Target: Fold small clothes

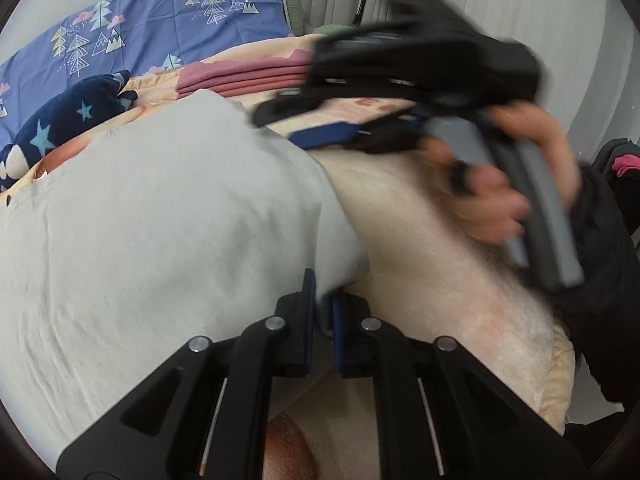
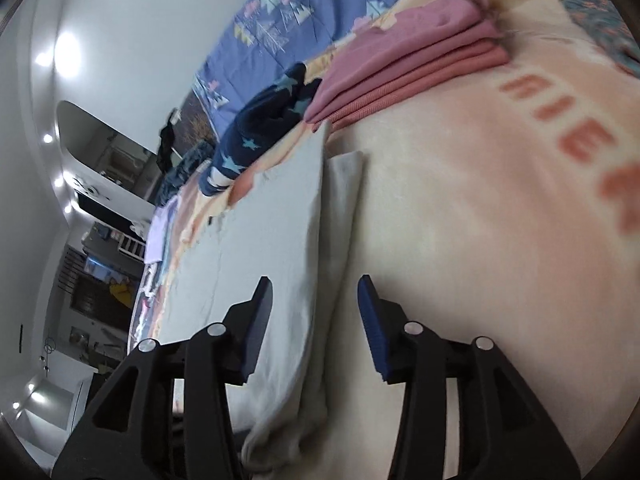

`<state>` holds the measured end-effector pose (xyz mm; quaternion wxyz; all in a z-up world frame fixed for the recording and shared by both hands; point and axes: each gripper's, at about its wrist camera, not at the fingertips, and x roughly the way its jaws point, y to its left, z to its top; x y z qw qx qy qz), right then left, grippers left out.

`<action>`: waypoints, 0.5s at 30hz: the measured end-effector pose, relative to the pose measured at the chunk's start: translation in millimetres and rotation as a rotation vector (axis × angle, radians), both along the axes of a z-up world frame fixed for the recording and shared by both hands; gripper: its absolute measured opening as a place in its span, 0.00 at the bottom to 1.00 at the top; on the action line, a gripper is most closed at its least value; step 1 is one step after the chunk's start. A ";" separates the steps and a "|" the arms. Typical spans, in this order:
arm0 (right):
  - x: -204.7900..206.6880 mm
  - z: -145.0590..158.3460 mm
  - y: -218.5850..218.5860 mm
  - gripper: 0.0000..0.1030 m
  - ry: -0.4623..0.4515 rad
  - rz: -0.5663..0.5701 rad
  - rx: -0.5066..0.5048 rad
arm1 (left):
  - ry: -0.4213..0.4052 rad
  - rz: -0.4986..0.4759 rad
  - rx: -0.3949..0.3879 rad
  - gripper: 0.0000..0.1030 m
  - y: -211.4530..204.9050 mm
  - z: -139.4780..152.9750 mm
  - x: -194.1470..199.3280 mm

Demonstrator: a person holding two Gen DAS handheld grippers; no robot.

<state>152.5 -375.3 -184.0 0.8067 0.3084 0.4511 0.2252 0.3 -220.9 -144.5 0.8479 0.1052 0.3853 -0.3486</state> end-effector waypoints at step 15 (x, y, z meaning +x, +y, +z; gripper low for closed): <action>51.7 -1.9 -13.8 0.01 -0.038 -0.189 -0.260 | 0.127 -0.082 -0.119 0.05 3.7 -6.4 6.2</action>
